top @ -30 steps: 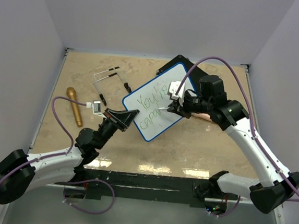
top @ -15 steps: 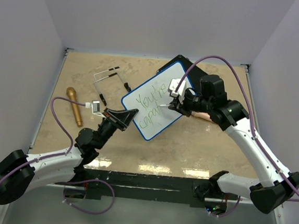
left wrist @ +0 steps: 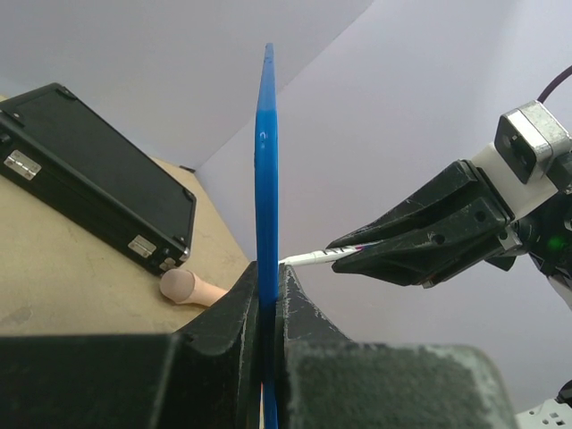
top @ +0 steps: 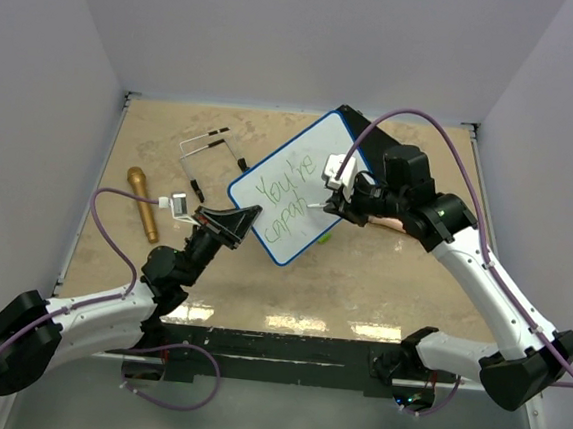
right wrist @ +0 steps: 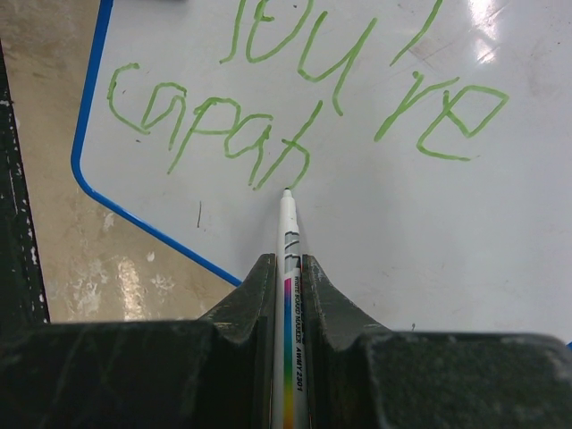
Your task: Write a sentence on the whiteboard
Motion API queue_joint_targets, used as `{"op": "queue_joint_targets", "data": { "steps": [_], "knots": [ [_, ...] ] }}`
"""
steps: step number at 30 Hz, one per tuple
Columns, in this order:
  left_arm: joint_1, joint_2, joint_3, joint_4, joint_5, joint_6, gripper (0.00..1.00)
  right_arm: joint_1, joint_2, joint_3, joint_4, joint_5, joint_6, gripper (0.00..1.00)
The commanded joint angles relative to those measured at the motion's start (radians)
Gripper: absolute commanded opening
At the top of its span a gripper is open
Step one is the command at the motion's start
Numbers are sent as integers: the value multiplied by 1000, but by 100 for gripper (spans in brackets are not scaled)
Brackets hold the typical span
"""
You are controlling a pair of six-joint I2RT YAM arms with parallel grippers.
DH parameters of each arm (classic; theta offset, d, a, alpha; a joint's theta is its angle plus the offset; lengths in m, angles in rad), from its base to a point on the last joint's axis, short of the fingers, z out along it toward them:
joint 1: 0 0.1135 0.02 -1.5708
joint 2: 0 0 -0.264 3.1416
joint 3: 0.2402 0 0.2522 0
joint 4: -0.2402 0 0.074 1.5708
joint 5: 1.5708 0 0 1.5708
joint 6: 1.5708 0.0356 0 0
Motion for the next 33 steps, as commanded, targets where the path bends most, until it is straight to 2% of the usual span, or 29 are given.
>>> {"op": "queue_joint_targets", "data": {
  "steps": [1, 13, 20, 33],
  "knots": [
    [-4, -21, 76, 200, -2, -4, 0, 8, 10, 5, -29, -28, -31, 0],
    [-4, 16, 82, 222, 3, -9, 0, 18, 27, 42, -46, -74, -34, 0],
    [-3, 10, 51, 216, -9, -9, 0, -76, -26, 97, -44, -129, -18, 0],
    [-4, 22, 54, 223, 43, -25, 0, -80, 0, 82, -11, -114, 9, 0]
  ]
}}
